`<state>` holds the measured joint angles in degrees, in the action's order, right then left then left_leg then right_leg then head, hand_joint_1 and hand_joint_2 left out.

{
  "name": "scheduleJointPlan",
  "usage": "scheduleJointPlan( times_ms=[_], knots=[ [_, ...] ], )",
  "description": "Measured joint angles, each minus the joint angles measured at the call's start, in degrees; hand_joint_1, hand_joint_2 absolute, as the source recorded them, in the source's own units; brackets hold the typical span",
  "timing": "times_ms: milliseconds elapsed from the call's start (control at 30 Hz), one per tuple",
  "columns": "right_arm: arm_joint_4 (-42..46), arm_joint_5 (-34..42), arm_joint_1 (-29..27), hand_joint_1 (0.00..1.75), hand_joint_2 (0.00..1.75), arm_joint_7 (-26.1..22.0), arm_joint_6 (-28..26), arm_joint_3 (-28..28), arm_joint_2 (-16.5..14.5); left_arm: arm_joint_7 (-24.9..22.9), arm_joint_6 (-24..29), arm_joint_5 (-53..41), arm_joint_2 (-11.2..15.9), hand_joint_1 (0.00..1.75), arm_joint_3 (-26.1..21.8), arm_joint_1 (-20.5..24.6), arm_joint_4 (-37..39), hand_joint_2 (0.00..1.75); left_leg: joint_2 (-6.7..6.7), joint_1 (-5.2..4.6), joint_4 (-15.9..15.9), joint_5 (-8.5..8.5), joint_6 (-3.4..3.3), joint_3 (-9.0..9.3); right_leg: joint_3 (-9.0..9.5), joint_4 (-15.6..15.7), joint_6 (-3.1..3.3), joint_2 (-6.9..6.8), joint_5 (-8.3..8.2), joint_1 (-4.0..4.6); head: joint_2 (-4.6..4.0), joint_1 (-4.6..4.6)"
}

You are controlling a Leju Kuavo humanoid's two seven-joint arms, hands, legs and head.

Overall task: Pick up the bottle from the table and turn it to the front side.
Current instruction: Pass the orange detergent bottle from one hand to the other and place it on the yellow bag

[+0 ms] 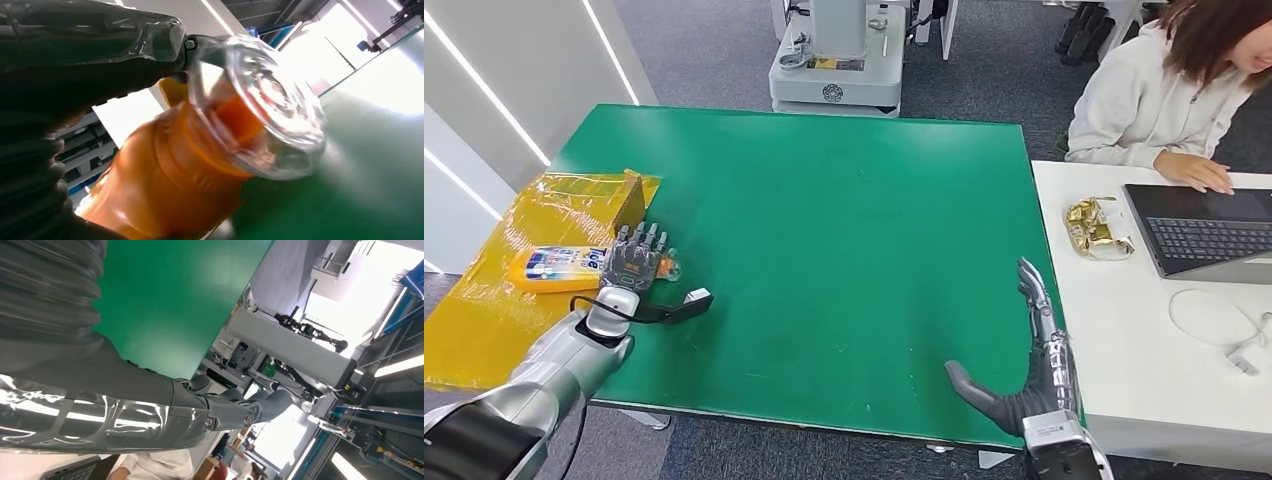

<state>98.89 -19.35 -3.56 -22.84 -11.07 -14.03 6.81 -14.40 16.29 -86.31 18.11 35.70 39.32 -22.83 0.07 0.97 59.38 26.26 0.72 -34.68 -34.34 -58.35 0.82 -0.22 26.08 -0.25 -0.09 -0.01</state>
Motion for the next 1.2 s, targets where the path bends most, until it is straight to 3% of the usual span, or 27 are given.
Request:
scheduleJointPlan(
  times_ms=[167,400,500,600,700,800,867,1000,1200],
  knots=[
    [-0.3,0.2,0.5,0.0,1.75,0.2,-0.4,-0.3,0.0,1.4,0.3,0.1,-0.3,0.0,-0.8,0.3,0.8,1.75,0.0,0.0,0.0,0.0,0.0,0.06,0.04,0.0,0.01,0.0,0.01,0.0,0.0,-0.01],
    [-0.6,1.3,0.8,0.0,1.75,1.0,-1.0,-0.4,0.0,6.6,2.4,1.4,-1.9,0.0,-6.0,0.0,0.9,1.75,-0.07,-0.05,0.0,-0.01,0.0,0.06,0.07,0.0,-0.01,-0.12,0.02,-0.01,0.0,0.0],
    [-0.6,1.8,0.7,0.0,1.75,1.2,-0.9,-0.4,0.2,11.7,5.8,5.5,-3.1,0.0,-9.5,-0.7,0.7,1.75,-0.13,-0.13,0.0,-0.01,0.0,0.06,0.09,0.0,-0.01,-0.2,0.04,-0.07,0.0,0.0],
    [-0.7,3.0,0.7,0.0,1.75,1.3,-0.3,-0.4,0.4,20.2,14.4,13.9,-5.3,0.0,-14.0,-3.5,-1.3,1.75,-0.09,-0.18,0.0,-0.01,-0.01,0.05,0.08,0.0,-0.02,-0.16,0.03,-0.11,0.0,0.0],
    [-1.0,4.3,0.8,0.0,1.75,1.2,0.3,-0.4,0.7,30.3,19.8,25.5,-8.2,0.0,-18.3,-7.9,-6.3,1.75,0.05,-0.2,0.0,0.02,-0.04,0.04,0.04,0.0,-0.04,0.01,0.0,-0.13,0.0,0.01],
    [-2.0,6.2,1.1,0.0,1.75,0.3,0.4,-0.5,0.7,42.4,20.3,44.5,-11.4,0.0,-21.8,-13.1,-15.6,1.75,0.12,-0.24,0.0,0.07,-0.11,0.03,0.01,0.1,-0.06,0.1,0.0,-0.15,0.0,0.0],
    [-3.2,7.3,1.5,0.0,1.75,-0.5,0.4,-0.9,0.8,47.5,20.3,54.4,-13.5,0.0,-22.6,-16.1,-22.2,1.75,0.08,-0.24,0.0,0.1,-0.16,0.0,0.01,0.1,-0.08,0.05,0.02,-0.15,0.0,0.01],
    [-5.3,8.6,1.9,0.0,1.75,-1.7,0.3,-1.6,0.7,52.5,22.2,63.0,-16.7,0.0,-22.6,-19.6,-31.5,1.75,0.06,-0.23,0.0,0.15,-0.2,-0.04,0.01,0.1,-0.1,0.02,0.05,-0.15,0.0,0.0],
    [-7.1,9.1,1.9,0.0,1.75,-2.0,-0.4,-2.6,0.6,54.5,23.3,60.4,-20.5,0.0,-22.5,-23.7,-42.5,1.75,0.01,-0.22,0.0,0.18,-0.21,-0.06,-0.01,0.1,-0.1,-0.08,0.08,-0.14,0.0,0.01]
  ],
)
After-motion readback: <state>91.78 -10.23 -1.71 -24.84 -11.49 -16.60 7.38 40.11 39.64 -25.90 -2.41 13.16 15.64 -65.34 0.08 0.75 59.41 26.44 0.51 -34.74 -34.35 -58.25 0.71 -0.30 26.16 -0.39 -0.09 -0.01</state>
